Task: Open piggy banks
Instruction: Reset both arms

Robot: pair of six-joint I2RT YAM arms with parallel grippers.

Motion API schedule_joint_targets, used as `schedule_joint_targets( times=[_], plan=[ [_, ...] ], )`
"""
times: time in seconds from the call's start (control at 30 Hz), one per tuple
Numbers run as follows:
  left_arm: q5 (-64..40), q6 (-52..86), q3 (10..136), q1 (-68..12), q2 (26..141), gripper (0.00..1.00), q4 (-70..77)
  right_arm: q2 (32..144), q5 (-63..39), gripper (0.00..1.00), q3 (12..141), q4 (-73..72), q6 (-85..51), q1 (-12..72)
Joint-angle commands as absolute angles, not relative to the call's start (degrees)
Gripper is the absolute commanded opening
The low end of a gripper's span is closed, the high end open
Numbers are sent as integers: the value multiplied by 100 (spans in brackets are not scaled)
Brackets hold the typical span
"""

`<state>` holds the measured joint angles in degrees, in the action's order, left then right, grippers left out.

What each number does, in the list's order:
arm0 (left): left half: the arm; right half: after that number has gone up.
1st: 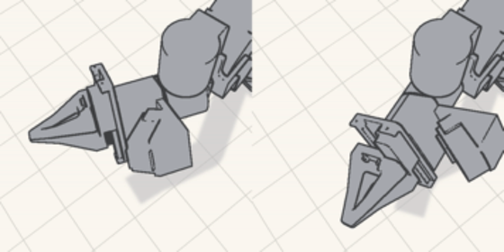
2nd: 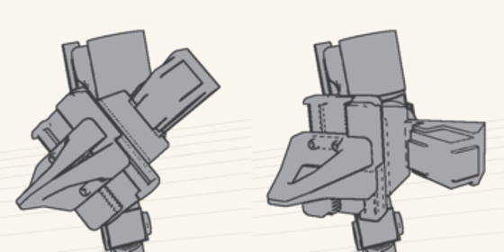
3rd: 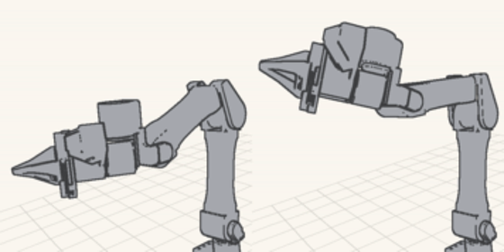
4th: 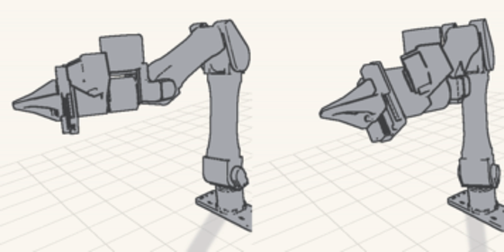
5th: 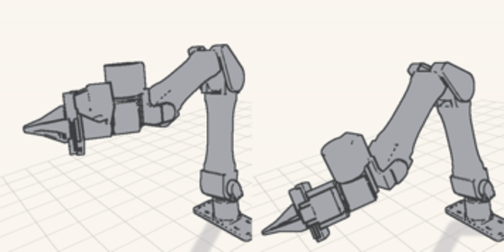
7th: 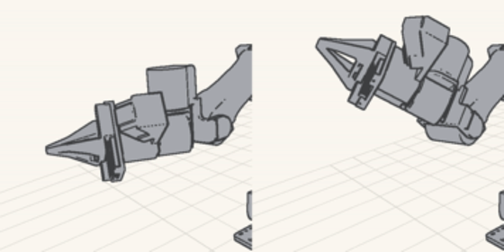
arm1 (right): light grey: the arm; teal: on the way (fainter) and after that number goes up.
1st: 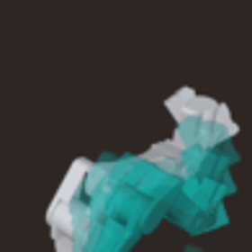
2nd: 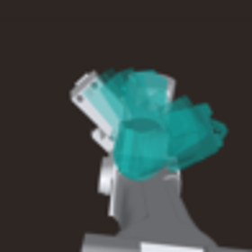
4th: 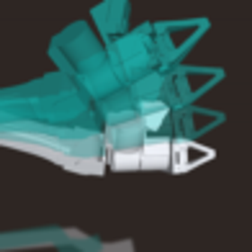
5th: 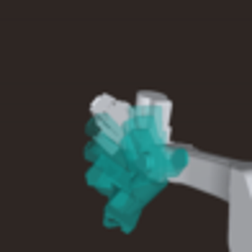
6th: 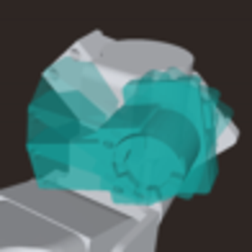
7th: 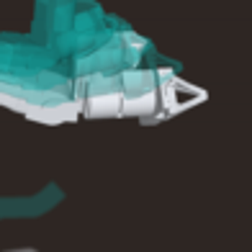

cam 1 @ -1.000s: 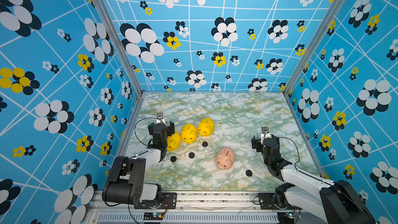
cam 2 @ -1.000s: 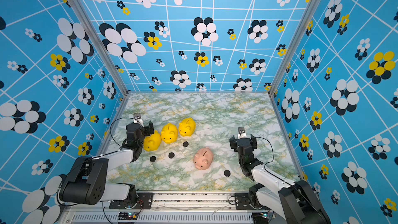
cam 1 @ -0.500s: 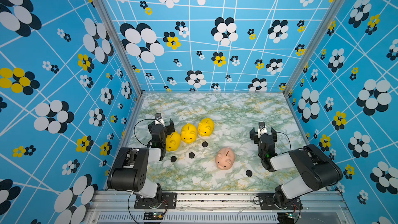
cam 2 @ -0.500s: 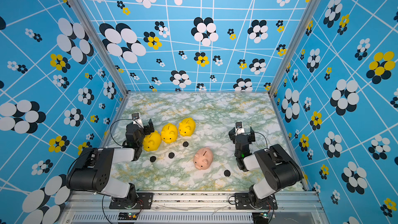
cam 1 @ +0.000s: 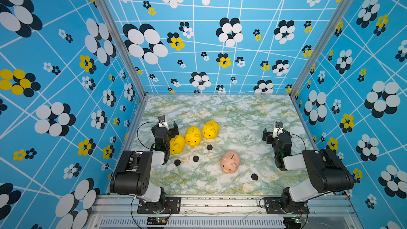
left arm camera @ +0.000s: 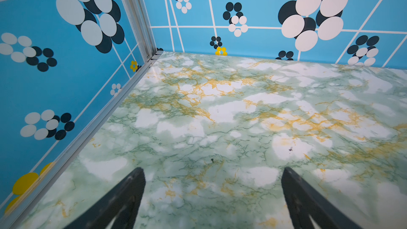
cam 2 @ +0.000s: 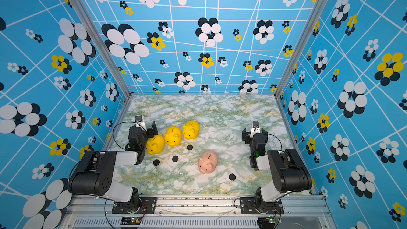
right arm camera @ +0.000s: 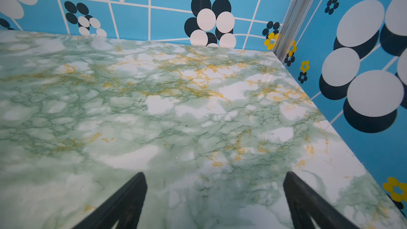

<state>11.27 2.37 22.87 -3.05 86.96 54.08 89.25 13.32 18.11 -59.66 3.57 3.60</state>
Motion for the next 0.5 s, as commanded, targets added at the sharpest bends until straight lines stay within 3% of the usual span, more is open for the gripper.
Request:
schedule_joint_targets(
  times=[0.0,0.47],
  plan=[
    [1020,193,2147,-281,8815,99,5286,8914,1215,99,2155,-5359,-205,170],
    [1027,190,2158,-290,8824,99,5261,8956,1293,99,2109,-5555,-191,165]
  ],
)
